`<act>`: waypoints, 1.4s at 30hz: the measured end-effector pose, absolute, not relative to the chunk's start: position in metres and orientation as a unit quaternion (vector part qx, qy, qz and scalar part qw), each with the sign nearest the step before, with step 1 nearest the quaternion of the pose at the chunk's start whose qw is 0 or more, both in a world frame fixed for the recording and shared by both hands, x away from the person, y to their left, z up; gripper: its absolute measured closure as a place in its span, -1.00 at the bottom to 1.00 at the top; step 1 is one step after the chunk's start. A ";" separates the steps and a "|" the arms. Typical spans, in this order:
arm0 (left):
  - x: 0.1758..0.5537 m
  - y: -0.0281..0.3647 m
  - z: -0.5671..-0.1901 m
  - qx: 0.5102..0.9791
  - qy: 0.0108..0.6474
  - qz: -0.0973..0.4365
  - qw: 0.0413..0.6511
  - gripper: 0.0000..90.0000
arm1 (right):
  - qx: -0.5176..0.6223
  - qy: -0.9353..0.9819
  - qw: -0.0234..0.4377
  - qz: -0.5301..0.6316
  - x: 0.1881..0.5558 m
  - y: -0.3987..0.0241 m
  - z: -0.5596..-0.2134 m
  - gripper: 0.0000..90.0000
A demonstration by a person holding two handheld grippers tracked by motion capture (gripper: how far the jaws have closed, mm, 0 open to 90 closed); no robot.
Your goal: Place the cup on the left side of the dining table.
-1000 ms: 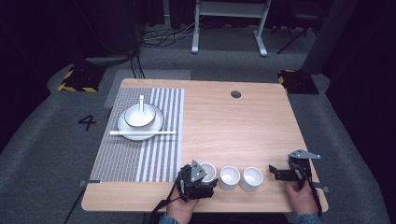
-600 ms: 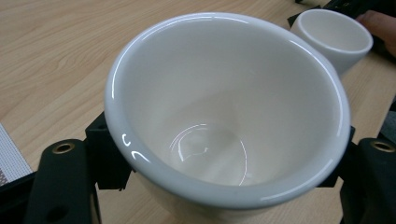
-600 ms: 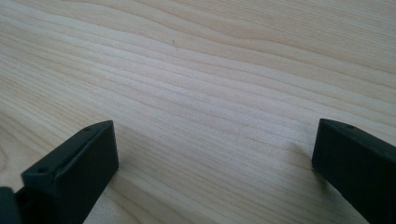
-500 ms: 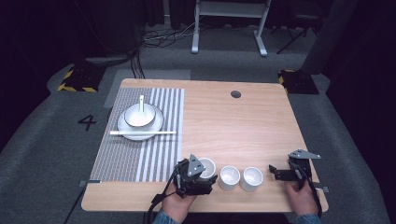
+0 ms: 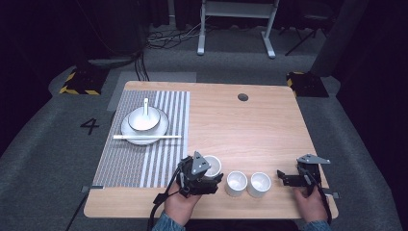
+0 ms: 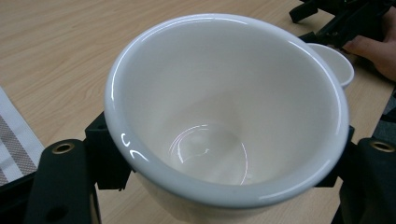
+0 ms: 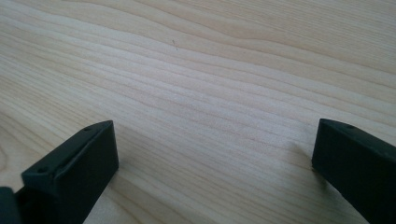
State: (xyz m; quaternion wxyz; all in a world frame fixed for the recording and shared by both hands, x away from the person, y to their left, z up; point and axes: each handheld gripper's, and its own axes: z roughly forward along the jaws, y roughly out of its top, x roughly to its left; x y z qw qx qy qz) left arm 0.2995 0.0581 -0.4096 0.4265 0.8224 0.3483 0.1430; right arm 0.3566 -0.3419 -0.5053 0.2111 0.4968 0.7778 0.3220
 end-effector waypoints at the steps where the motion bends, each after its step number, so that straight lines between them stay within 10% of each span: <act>1: 0.302 0.059 -0.408 0.821 0.350 0.143 0.428 -0.41 | 0.497 0.778 0.211 0.322 0.357 -0.342 -0.505 -0.99; 42: 0.344 0.138 -0.385 0.767 0.446 0.214 0.408 -0.41 | 0.497 0.778 0.211 0.322 0.357 -0.342 -0.505 -0.99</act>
